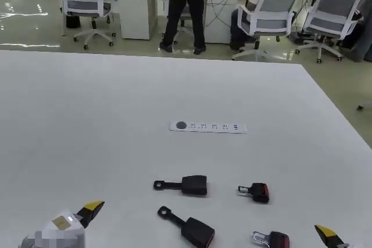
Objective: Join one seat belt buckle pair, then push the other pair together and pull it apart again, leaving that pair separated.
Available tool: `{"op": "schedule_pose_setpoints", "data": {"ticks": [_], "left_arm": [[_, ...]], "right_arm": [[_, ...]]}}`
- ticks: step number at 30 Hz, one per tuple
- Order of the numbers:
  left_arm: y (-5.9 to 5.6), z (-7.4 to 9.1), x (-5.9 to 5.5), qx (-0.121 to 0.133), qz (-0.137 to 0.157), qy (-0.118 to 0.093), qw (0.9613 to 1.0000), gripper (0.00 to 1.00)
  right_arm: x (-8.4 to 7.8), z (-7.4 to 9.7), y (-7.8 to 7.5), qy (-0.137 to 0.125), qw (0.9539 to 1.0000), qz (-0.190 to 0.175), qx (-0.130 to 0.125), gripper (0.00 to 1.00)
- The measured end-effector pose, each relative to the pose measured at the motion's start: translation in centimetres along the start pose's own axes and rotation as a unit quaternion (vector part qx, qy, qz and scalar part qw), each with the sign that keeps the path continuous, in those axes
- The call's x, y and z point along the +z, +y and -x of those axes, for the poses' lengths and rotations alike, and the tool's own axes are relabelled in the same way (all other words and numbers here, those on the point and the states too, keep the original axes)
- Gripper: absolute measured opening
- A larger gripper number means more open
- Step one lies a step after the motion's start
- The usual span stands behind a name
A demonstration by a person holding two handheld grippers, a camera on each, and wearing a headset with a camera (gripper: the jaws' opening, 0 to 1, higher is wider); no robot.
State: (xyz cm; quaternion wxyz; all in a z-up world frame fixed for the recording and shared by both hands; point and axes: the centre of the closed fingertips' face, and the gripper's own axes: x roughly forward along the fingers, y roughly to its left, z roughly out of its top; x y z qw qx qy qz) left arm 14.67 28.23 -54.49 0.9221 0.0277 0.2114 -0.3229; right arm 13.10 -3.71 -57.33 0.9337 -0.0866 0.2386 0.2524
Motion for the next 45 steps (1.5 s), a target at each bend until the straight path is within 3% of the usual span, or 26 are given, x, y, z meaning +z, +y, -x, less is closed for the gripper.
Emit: {"op": "schedule_pose_setpoints", "data": {"ticks": [12,22,26,45], "left_arm": [[0.3,-0.2,-0.3,-0.001,-0.002,0.002,1.0,0.99],[-0.1,-0.4,-0.1,-0.006,-0.009,0.007,0.9999,0.98],[-0.9,-0.5,0.1,-0.008,-0.013,0.011,0.9998,0.98],[-1.1,-1.4,0.1,-0.016,-0.019,0.023,0.9994,0.98]], "right_arm": [[-0.2,0.0,-0.1,0.0,1.0,-0.003,-0.001,1.0],[-0.2,0.0,-0.3,0.004,1.0,-0.002,-0.001,1.0],[-0.3,0.0,-0.5,0.006,1.0,-0.002,0.0,1.0],[-1.4,-1.4,-1.4,0.016,0.9998,-0.007,0.003,1.0]]}}
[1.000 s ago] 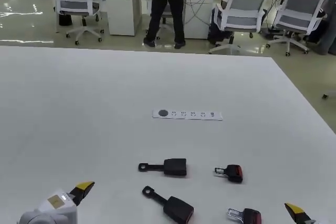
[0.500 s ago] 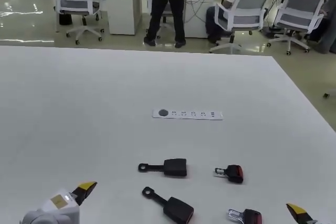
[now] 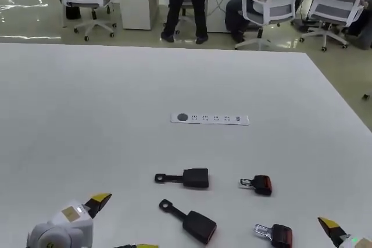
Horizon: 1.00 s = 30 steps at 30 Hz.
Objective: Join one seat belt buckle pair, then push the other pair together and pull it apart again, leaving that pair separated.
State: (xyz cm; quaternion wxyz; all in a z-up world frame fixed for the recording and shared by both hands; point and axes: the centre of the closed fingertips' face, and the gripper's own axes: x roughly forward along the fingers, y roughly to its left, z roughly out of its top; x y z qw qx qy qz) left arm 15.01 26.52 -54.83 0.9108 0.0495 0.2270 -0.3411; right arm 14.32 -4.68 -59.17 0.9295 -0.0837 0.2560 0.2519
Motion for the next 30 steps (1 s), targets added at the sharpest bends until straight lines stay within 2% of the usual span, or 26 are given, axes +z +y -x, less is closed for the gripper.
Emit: {"op": "schedule_pose_setpoints", "data": {"ticks": [4,9,13,17,22,25,26,30], "left_arm": [[-0.1,-0.4,0.0,-0.006,-0.009,0.004,0.9999,0.97],[-0.1,-0.9,-0.8,-0.015,-0.023,0.017,0.9995,0.97],[-0.1,-1.5,-1.1,-0.023,-0.041,0.029,0.9985,0.97],[0.2,-2.1,-1.6,-0.027,-0.045,0.033,0.9981,0.97],[0.4,-2.5,-1.8,-0.031,-0.051,0.039,0.9975,0.96],[0.5,-2.7,-1.8,-0.033,-0.052,0.039,0.9973,0.96],[-0.1,-3.0,-0.8,-0.032,-0.053,0.041,0.9972,0.96],[-0.5,-3.6,-0.1,-0.034,-0.058,0.041,0.9969,0.95]], "right_arm": [[0.0,-0.2,-0.1,0.002,1.0,-0.001,0.0,1.0],[-0.4,-0.7,-0.5,-0.002,1.0,-0.006,0.003,1.0],[-0.7,-1.1,-0.8,0.006,0.9999,-0.008,0.004,1.0],[-0.6,-1.4,-0.9,0.008,0.9999,-0.009,0.007,1.0],[-1.1,-2.2,-1.5,0.01,0.9998,-0.011,0.009,0.99],[-1.2,-2.4,-1.7,0.012,0.9998,-0.012,0.01,0.99],[-1.3,-2.6,-1.9,0.013,0.9998,-0.012,0.01,0.99],[-1.6,-2.9,-2.2,0.017,0.9997,-0.015,0.011,0.99]]}}
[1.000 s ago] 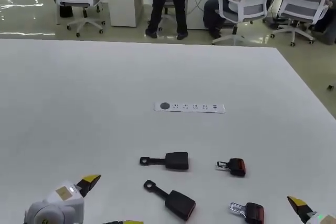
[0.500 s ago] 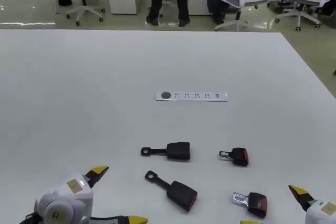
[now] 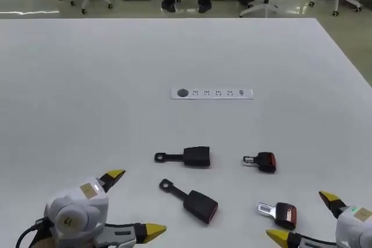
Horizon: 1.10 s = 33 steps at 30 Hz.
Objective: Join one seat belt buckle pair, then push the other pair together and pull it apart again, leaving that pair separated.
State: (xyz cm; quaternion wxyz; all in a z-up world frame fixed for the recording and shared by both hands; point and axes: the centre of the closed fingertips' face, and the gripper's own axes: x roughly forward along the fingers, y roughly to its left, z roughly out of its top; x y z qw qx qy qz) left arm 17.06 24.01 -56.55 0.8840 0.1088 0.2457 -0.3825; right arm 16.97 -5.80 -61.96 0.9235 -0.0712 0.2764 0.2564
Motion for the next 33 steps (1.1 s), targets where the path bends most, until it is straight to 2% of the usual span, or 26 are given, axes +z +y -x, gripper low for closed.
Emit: {"op": "schedule_pose_setpoints", "data": {"ticks": [1,3,5,6,9,14,23,33], "left_arm": [[0.0,-0.1,0.0,-0.001,-0.001,0.001,1.0,0.95],[0.3,-0.3,-0.7,-0.004,-0.004,0.006,1.0,0.95],[0.3,-0.4,-0.9,-0.007,-0.006,0.009,0.9999,0.95],[0.1,-0.8,-0.3,-0.009,-0.008,0.012,0.9999,0.95],[-0.2,-1.4,0.1,-0.017,-0.015,0.016,0.9996,0.95],[-0.3,-2.4,-0.1,-0.03,-0.025,0.027,0.9989,0.94],[-0.6,-4.1,0.3,-0.053,-0.039,0.035,0.9972,0.94],[-0.4,-6.1,-0.3,-0.077,-0.052,0.044,0.9947,0.93]], "right_arm": [[0.1,0.0,0.0,0.0,1.0,-0.002,0.0,0.99],[0.2,-0.1,0.0,0.001,1.0,-0.004,0.0,0.99],[0.0,-0.3,-0.2,0.002,1.0,-0.005,0.001,0.99],[0.0,-0.4,-0.3,0.002,1.0,-0.005,0.001,0.99],[-0.4,-0.9,-0.4,0.005,1.0,-0.005,0.003,0.99],[-0.4,-1.3,-0.7,0.008,0.9999,-0.01,0.003,0.98],[-0.6,-2.0,-1.0,0.012,0.9999,-0.006,0.01,0.98],[-1.2,-2.9,-0.7,0.021,0.9995,-0.008,0.021,0.97]]}}
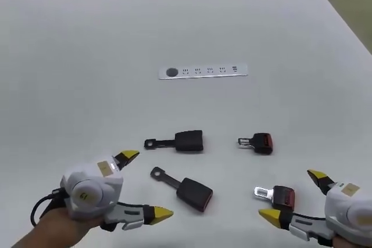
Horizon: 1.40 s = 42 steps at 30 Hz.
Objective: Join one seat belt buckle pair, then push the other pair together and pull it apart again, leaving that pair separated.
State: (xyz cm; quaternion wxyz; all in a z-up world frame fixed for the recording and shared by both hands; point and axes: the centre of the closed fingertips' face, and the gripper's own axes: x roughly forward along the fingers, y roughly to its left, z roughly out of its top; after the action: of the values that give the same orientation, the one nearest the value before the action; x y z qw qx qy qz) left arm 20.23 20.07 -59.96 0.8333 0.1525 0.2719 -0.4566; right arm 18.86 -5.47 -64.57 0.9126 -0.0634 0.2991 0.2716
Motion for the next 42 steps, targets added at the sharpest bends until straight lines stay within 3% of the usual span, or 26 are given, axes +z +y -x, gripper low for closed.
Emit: {"op": "schedule_pose_setpoints", "data": {"ticks": [12,25,29,37,42], "left_arm": [[-0.4,-1.6,-0.2,-0.031,-0.022,0.015,0.9992,0.93],[-0.9,-4.2,-0.8,-0.084,-0.067,0.037,0.9935,0.85],[-1.3,-5.1,-1.2,-0.105,-0.087,0.047,0.9896,0.84],[-1.9,-6.9,-1.5,-0.145,-0.123,0.064,0.9797,0.76],[-2.6,-8.0,-2.0,-0.176,-0.154,0.077,0.9692,0.71]], "right_arm": [[-0.6,-1.0,-0.3,0.014,0.9998,0.006,0.012,0.96],[-1.7,-1.6,-0.3,0.039,0.9978,0.021,0.05,0.9],[-2.2,-1.5,0.0,0.052,0.9953,0.035,0.074,0.84],[-3.1,-1.7,-0.1,0.075,0.9898,0.052,0.11,0.83],[-3.5,-1.7,-0.2,0.088,0.9854,0.06,0.133,0.79]]}}
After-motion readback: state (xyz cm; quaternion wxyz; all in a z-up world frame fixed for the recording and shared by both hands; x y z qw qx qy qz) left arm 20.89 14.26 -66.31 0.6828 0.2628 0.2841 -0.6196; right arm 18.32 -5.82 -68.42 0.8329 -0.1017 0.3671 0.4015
